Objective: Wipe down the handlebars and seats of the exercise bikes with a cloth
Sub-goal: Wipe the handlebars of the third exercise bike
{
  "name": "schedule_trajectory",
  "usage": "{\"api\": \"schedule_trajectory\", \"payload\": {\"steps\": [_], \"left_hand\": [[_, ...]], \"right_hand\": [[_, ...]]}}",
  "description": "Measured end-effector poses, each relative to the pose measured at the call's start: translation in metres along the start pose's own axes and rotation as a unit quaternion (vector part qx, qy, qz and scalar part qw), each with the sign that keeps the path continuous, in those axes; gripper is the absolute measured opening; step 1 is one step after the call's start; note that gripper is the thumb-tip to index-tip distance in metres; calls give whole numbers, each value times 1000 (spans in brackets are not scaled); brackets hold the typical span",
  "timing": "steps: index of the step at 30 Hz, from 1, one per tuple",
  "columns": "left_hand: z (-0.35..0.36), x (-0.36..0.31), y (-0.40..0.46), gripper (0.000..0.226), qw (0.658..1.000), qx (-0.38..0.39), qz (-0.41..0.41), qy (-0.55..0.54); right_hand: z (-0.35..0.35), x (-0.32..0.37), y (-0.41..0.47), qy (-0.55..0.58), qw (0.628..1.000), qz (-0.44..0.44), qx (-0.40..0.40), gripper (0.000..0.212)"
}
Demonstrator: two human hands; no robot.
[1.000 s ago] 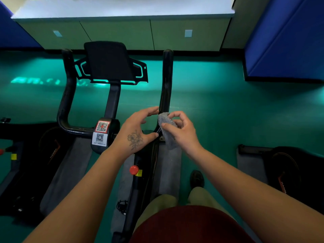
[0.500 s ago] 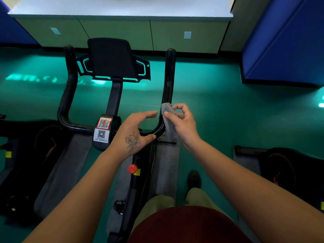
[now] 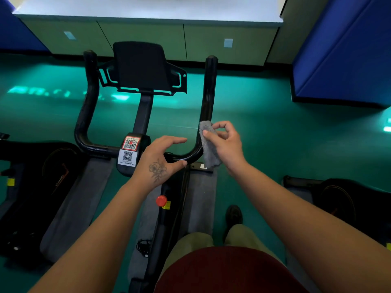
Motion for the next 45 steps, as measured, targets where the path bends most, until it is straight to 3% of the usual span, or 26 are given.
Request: {"api": "schedule_trajectory", "payload": {"steps": [12,18,25,30,38,45], "left_hand": [[4,2,-3,58,1000,-1,-19,-3],[2,2,-3,56,1000,-4,-12,-2],[2,1,-4,49,1000,0,-3,23],[0,0,-5,49,1000,-2,0,31],[0,1,-6,46,999,3,7,41],[2,4,-6,48,999,3,6,44]], "right_hand": [[1,-31,-32,-34,998,-39,27,29],[-1,-11,-15,-55,998,-34,25,27],[5,-21,-22,-9,999,-42,1,27],[5,-39,-45,23,998,-47,28,31],[-1,-12,-19,62,998,-11,-23,26],[10,-24,-28,63,998,-17,-8,28]]}}
Point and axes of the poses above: each hand's wrist, its own y-axis towards the middle knuckle, its own z-axis out of the palm, x = y × z, the point moved 4 cm from there along y, towards the middle knuckle, and after that the axes turned 1 degree about y, right-handed, at the moved point
